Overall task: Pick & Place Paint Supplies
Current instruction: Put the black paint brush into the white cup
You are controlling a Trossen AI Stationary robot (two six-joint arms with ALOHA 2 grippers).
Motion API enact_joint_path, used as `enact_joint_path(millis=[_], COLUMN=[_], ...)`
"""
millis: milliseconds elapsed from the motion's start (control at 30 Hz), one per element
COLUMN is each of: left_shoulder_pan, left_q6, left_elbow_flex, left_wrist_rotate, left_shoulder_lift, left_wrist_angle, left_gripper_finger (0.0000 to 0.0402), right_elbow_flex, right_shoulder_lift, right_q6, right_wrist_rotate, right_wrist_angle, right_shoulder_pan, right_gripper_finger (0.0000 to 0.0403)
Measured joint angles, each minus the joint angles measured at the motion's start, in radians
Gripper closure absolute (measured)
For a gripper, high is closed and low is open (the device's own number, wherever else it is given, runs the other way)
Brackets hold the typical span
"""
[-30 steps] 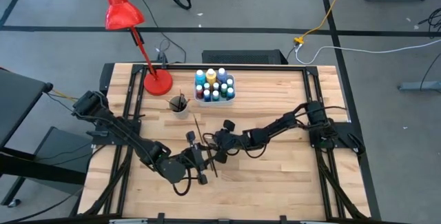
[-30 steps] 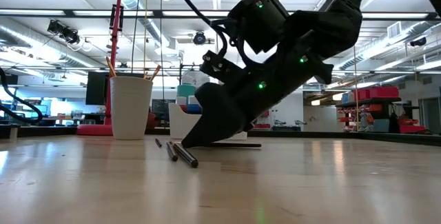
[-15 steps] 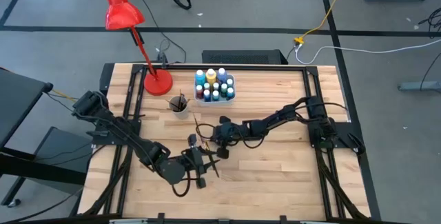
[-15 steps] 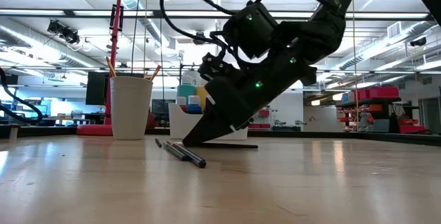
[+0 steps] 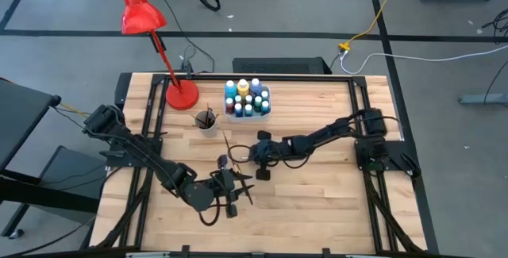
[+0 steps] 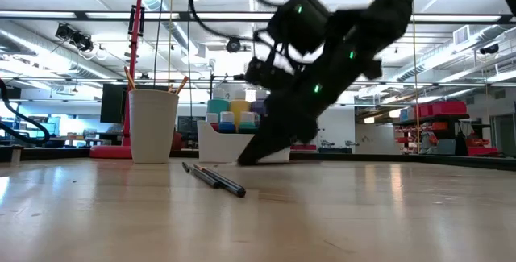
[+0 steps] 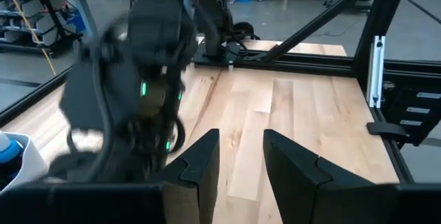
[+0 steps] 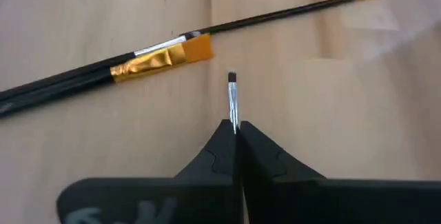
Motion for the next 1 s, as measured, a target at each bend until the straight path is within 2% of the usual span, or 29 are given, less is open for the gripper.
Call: enact_joint_path(millis=[267,433,633,800,867,1000], left_shoulder_pan=[0.002,0.007,0.007,0.008,0.008,0.01], left_q6=[-0.02,-0.032,-0.045,-0.032,-0.025,-0.021], left_elbow_flex=[0.001,0.0,0.001,0.001,0.001,0.001], left_wrist_rotate=[-0.003,-0.003,-0.003,-0.003,-0.003,-0.003], left_shoulder_lift=[0.008,0.008,0.008,0.008,0.008,0.008], left_wrist_angle=[-0.013,-0.01,-0.004,0.0,0.004,0.003], left_gripper_finger=[0.0281,0.0281,0.0281,0.0281,0.0281,0.0281], right_elbow_flex=[0.003,-0.022,-0.029,-0.026,-0.026,-0.022], right_shoulder_lift=[-0.204,-0.251,-0.272,-0.331,-0.342,-0.296], right_q6=[-0.034,-0.257,-0.3,-0.428,-0.49,-0.527], right_wrist_rotate=[0.122,0.107,0.01,0.051,-0.024,-0.343], right_wrist_angle=[-0.253,-0.249,-0.362,-0.411,-0.395,-0.261], right_shoulder_pan=[0.047,0.06,0.01,-0.011,-0.032,-0.081], right_gripper_finger=[0.0401,0.0397,0.0338,0.0285,0.027,0.0256])
